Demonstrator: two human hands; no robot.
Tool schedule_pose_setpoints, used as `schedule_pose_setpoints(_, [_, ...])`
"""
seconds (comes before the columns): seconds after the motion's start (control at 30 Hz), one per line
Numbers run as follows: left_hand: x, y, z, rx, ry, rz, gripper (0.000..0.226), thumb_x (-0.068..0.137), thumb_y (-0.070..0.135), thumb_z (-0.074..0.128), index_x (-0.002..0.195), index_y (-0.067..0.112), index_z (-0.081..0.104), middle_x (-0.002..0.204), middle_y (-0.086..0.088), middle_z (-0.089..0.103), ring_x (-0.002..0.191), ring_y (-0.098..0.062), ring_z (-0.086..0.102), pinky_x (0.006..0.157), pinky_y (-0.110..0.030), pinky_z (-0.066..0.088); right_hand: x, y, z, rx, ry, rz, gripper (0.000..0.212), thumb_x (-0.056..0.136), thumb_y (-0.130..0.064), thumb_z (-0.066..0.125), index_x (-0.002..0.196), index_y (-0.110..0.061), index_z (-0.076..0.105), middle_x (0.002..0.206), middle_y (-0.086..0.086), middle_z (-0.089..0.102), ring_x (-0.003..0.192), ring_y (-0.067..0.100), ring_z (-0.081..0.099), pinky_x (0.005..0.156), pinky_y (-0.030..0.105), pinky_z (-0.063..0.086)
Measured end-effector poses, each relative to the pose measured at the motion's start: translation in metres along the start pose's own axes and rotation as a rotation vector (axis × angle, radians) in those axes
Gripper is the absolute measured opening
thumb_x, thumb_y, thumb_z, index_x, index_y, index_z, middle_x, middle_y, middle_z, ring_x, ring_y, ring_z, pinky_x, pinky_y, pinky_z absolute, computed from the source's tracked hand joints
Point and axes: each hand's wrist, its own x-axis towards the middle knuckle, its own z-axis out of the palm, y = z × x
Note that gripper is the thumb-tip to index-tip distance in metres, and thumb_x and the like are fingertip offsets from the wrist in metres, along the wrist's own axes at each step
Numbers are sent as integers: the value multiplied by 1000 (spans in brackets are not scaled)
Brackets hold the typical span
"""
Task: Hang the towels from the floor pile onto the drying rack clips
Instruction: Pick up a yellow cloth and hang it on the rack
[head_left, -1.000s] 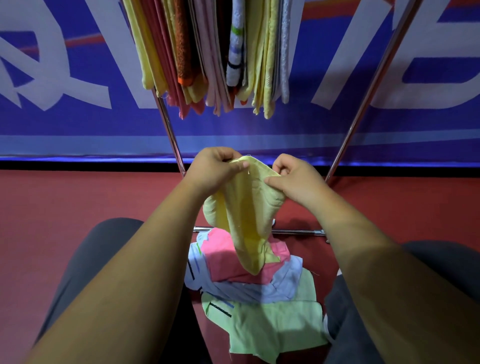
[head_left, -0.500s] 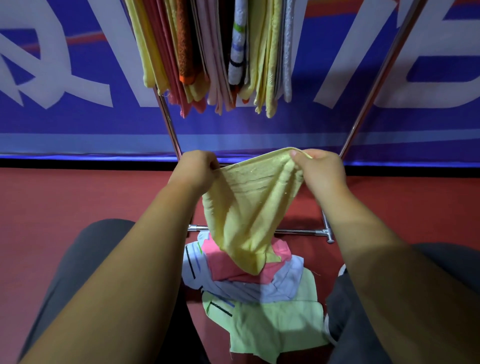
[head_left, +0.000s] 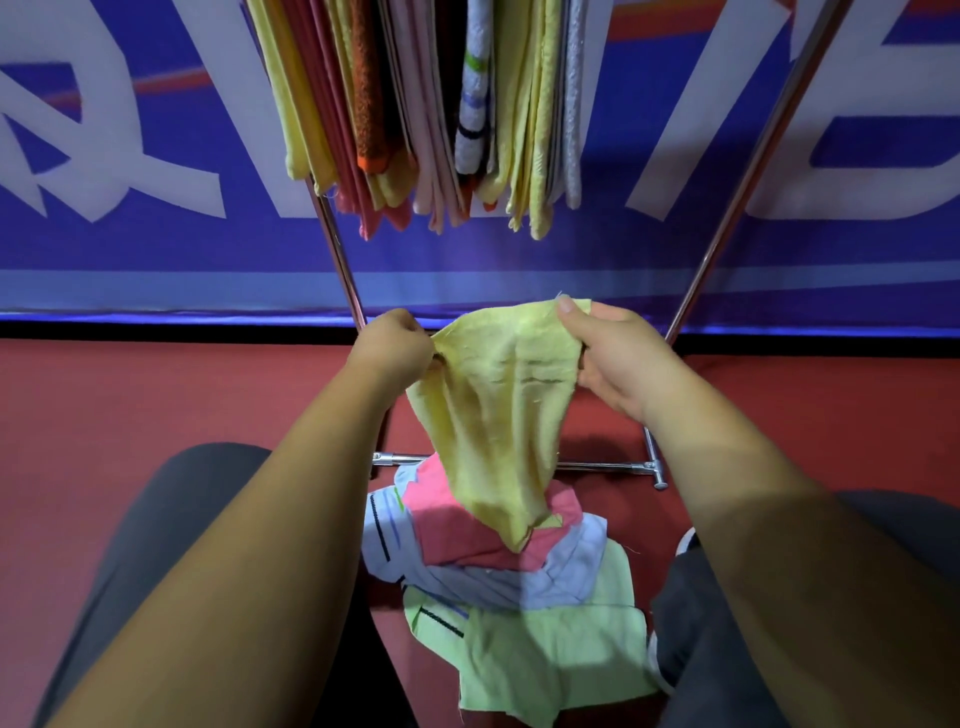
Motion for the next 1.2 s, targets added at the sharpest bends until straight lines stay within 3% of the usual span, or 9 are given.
schedule_pose_setpoints(0.27, [-19, 21, -3, -709, 82, -148, 10, 82, 1, 50, 89, 0, 56, 80, -17, 59, 71, -32, 64, 65, -38, 59, -5, 5, 8, -91, -198, 69, 24, 96, -30, 77, 106, -8, 79, 102, 13, 81, 92, 24, 77, 92, 37, 58])
schedule_pose_setpoints(0.4, [-18, 16, -8, -871, 39, -205, 51, 72, 2, 37, 119, -7, 53, 103, -22, 60, 95, -45, 75, 83, -61, 58, 7, 14, 8, -203, -57, 109, 35, 91, -32, 73, 106, -1, 71, 99, 16, 73, 93, 33, 70, 86, 47, 54])
schedule_pose_setpoints(0.47, [-23, 19, -5, -833, 27, -202, 44, 74, 0, 32, 113, -3, 52, 99, -18, 55, 94, -46, 72, 82, -67, 57, 11, 18, 8, -242, -39, 138, 19, 90, -24, 64, 106, -14, 68, 93, 15, 59, 85, 30, 58, 78, 44, 51])
schedule_pose_setpoints(0.6, [-22, 24, 1, -912, 41, -212, 27, 77, -8, 23, 83, 18, 28, 85, -9, 40, 73, -29, 47, 68, -38, 46, 9, 20, 7, -288, -41, 110, 19, 106, -24, 61, 112, -12, 74, 106, 13, 80, 95, 29, 76, 89, 47, 62])
schedule_pose_setpoints(0.77, [-20, 18, -2, -786, -48, -223, 35, 83, 24, 53, 97, -4, 68, 77, -14, 57, 54, -24, 47, 63, -33, 50, 7, 15, 5, -197, -108, 43, 19, 105, -23, 66, 116, -14, 78, 109, 10, 81, 98, 22, 76, 93, 43, 62])
schedule_pose_setpoints(0.87, [-10, 12, 4, -575, 58, -175, 37, 82, 37, 83, 93, 3, 73, 81, -15, 67, 67, -28, 66, 71, -43, 64, -1, 12, 8, -102, -323, 57, 18, 104, -14, 63, 116, -10, 76, 108, 12, 77, 98, 21, 73, 91, 36, 60])
schedule_pose_setpoints(0.97, [-7, 8, 12, -470, 46, -113, 20, 87, 10, 83, 97, 0, 70, 82, -21, 67, 72, -30, 69, 72, -43, 65, -10, 10, 12, -87, -524, 100, 18, 106, -6, 56, 114, -5, 72, 98, 8, 77, 90, 15, 74, 83, 28, 61])
schedule_pose_setpoints(1.1, [-10, 12, 13, -455, -63, -91, 14, 83, -10, 73, 94, -6, 67, 75, -23, 62, 67, -35, 65, 64, -36, 61, -10, 12, 12, -122, -490, 81, 21, 108, -4, 53, 117, -3, 72, 99, 10, 78, 92, 16, 75, 81, 27, 62])
schedule_pose_setpoints(1.2, [-12, 13, 18, -546, -220, -86, 13, 81, -10, 61, 88, -2, 70, 89, -25, 68, 99, -54, 71, 93, -57, 60, -1, 18, 9, -147, -381, 42, 28, 109, -5, 51, 125, -4, 74, 117, 21, 76, 109, 29, 72, 100, 41, 58])
